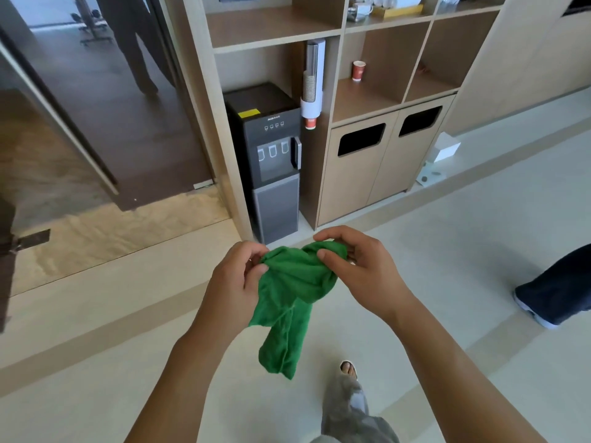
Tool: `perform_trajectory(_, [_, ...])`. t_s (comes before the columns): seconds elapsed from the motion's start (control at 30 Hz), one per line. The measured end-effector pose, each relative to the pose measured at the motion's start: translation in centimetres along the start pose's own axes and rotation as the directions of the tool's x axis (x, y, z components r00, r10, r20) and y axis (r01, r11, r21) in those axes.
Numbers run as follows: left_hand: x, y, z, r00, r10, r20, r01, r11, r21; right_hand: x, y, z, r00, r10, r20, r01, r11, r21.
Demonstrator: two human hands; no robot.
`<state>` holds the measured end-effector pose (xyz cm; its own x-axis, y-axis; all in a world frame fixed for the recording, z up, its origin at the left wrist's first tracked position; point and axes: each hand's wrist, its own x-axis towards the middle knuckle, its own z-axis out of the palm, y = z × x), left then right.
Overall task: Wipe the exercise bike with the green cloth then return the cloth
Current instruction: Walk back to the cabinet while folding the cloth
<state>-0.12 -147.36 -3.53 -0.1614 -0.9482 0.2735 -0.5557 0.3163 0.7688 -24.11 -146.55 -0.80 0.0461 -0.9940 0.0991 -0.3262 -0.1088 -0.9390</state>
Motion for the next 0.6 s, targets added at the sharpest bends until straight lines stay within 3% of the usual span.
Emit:
perform_trajectory(0.27, [10.4,0.3,4.8,0.997,-0.076,0.000,0.076,0.993,0.086,11.1,3.4,-6.4,0.983,-0.056,0.177,0.056,0.998,0.008])
perform_trajectory(0.4, [15.5,1.9,6.9,0.990,-0.142,-0.014,0.142,0.986,0.081,16.4,4.8,-10.4,0.958,-0.074,0.278,0.105,0.990,-0.098])
perform_trajectory(0.6, [22.0,3.7,9.7,0.983,-0.173,-0.059,0.178,0.980,0.092,22.4,6.8,-13.7,0.956,-0.159,0.246,0.202,0.966,-0.161])
